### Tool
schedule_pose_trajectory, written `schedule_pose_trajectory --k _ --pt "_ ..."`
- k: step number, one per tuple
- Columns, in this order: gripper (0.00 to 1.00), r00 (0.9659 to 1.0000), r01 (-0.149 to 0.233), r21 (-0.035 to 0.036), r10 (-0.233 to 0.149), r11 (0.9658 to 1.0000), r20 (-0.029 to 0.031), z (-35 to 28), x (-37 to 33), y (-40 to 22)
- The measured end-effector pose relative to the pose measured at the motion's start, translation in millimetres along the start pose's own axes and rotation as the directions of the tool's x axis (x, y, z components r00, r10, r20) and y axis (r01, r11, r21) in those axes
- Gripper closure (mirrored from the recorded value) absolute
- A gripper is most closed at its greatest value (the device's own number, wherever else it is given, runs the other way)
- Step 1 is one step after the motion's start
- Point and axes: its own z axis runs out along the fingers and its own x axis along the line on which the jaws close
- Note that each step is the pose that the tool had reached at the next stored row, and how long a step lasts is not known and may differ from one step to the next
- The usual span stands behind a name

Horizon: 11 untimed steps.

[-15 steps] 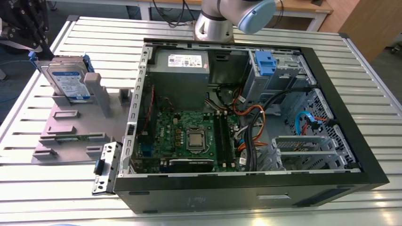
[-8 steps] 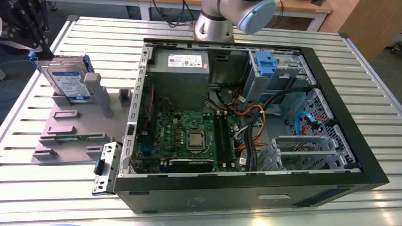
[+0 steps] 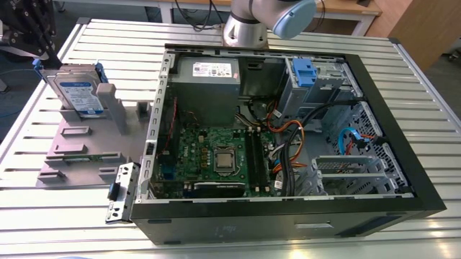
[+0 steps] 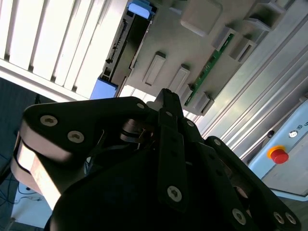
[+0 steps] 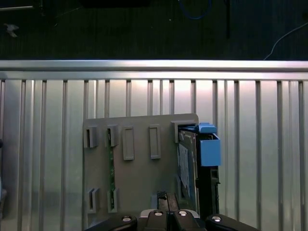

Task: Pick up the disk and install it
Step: 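Pick up the disk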

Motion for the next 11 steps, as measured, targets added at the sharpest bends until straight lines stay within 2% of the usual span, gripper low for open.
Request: schedule_pose_trajectory --k 11 --pt "0.89 1.0 0.006 0.0001 -0.006 1.0 0.0 0.0 0.0 0.0"
